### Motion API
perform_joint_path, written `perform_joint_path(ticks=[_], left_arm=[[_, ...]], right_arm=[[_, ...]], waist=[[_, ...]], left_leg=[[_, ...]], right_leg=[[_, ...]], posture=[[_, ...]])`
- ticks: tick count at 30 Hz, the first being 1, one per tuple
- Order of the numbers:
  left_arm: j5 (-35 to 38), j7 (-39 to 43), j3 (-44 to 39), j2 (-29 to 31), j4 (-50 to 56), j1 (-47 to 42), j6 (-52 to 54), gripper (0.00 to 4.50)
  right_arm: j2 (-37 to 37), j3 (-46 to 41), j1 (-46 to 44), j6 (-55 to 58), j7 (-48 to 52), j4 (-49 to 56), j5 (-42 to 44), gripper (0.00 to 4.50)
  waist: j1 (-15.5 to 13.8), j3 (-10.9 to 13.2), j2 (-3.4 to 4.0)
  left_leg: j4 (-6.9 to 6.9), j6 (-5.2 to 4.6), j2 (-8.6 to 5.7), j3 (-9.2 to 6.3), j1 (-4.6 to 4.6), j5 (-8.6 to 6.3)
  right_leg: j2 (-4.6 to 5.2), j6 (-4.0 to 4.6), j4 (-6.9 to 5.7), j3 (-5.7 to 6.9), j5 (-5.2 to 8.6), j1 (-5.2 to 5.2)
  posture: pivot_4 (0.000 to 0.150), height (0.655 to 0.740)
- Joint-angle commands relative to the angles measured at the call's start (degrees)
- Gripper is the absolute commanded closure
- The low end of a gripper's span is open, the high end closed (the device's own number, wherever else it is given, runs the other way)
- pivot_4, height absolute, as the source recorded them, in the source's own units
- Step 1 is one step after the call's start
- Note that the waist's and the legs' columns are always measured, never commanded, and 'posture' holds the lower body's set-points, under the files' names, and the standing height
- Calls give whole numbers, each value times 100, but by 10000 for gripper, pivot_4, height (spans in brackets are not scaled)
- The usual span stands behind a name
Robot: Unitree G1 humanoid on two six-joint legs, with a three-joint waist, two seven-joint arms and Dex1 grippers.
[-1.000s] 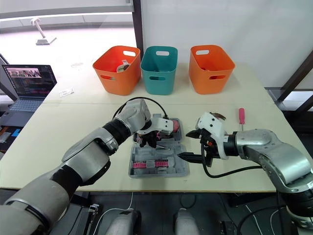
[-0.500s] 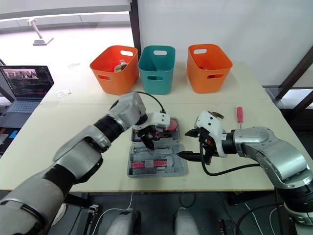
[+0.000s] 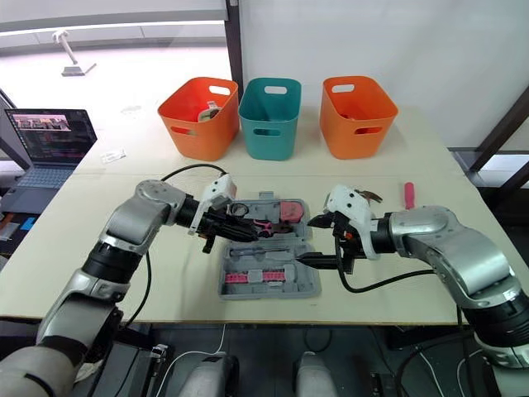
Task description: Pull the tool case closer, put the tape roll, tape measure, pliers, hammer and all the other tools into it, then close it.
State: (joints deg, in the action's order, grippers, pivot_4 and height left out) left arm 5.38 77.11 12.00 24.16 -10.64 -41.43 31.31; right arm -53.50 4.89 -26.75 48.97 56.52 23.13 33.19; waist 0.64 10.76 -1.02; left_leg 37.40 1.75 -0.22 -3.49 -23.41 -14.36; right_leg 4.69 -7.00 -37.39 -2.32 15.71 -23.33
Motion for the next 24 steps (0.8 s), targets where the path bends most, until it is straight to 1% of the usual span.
perform_joint_path(ticks=[1, 4, 10, 13, 14, 17, 20, 22, 24], left_arm=[[15, -439, -51, -156, -418, 243, -816, 44750], [-168, -711, 90, -223, -835, 235, -1515, 44750], [-351, -956, 315, -513, -1731, 24, -2101, 44750], [-583, -929, 573, -584, -2357, 124, -2539, 44750], [-642, -1029, 597, -641, -2630, 146, -2635, 44750], [-1125, -1307, 907, -612, -3412, 191, -3175, 44750], [-890, -1264, 758, -688, -3349, 156, -2988, 44750], [-718, -1143, 655, -670, -2982, 129, -2809, 44750], [-311, -957, 432, -680, -2384, 143, -2393, 44750]], right_arm=[[39, 45, -159, -118, 110, -37, -66, 0], [23, 57, -178, -189, 163, -95, -130, 0], [51, 58, -179, -194, 186, -101, -179, 0], [47, 10, -135, -146, 141, -54, -164, 0], [37, -12, -110, -128, 132, -35, -153, 0], [-10, -57, -48, -94, 104, 26, -149, 0], [-66, -152, 3, -44, 98, 86, -101, 0], [-95, -240, 77, -9, 101, 123, -54, 0], [-69, -332, 198, -113, 149, 147, -13, 0]], waist=[[2, 0, 0], [3, 0, 0], [-1, 0, 0], [14, 0, 1], [23, 0, 1], [-4, -8, 5], [-14, -17, 13], [-13, -17, 13], [0, -16, 13]], left_leg=[[-2, 0, 1, -1, 2, 0], [-3, 0, 1, 0, 0, 0], [-3, 0, 0, 2, -1, 0], [-3, 0, -1, 2, 0, 0], [-4, 0, -1, 3, 1, 0], [-5, 0, 0, 0, 4, 0], [-1, 0, -2, 2, 20, 0], [3, 0, -2, 0, 20, 0], [4, 0, -2, 0, 18, 0]], right_leg=[[-1, 0, -2, 0, 0, -1], [-2, 0, -4, 0, 0, -6], [-1, 0, -2, 0, 0, -5], [-1, 0, -2, 0, 0, -5], [-1, 0, -3, -1, 0, -5], [-2, 0, -5, 1, 0, -3], [0, -1, 3, 0, -1, 24], [0, -7, 4, 0, -5, 29], [0, -8, 4, 0, -5, 28]], posture=[[1500, 7400], [1500, 7400], [1500, 7400], [1500, 7400], [1500, 7400], [1500, 7400], [1500, 7400], [1500, 7400], [1500, 7400]])
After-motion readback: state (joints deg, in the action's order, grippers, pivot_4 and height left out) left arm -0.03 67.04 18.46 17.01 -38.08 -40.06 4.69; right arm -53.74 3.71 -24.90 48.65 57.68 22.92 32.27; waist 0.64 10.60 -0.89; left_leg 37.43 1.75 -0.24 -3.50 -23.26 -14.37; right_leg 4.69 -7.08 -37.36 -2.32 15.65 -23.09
